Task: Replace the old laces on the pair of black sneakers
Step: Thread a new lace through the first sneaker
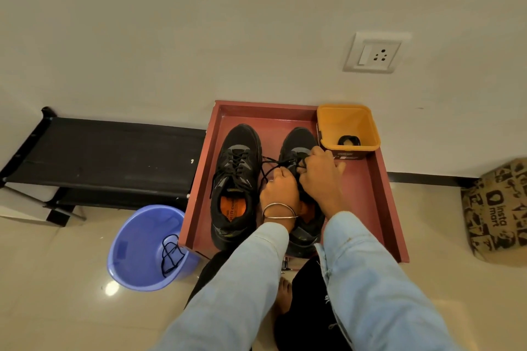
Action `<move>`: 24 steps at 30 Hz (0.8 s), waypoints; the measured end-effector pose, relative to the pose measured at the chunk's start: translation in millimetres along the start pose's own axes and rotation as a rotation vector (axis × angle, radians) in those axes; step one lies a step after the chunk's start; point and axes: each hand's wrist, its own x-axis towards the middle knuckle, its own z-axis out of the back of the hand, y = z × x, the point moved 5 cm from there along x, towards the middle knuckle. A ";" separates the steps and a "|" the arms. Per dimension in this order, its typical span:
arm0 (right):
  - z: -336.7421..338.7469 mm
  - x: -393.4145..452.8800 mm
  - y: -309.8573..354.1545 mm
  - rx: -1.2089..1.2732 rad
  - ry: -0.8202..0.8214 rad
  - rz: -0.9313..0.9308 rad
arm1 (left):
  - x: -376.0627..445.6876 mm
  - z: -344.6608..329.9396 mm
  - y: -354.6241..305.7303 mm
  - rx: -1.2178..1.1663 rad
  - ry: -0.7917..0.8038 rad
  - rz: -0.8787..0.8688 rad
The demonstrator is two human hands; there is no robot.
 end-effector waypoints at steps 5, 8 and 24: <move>2.7 -13.4 -25.3 0.760 -0.192 -0.152 | 1.3 -2.3 0.5 0.013 -0.027 -0.002; 20.0 -26.8 -38.2 1.549 -0.319 -0.357 | 0.3 -2.7 -0.2 0.009 -0.028 -0.007; -1.3 -1.7 -4.0 0.115 -0.030 -0.007 | 2.2 -4.7 0.9 -0.005 -0.017 -0.014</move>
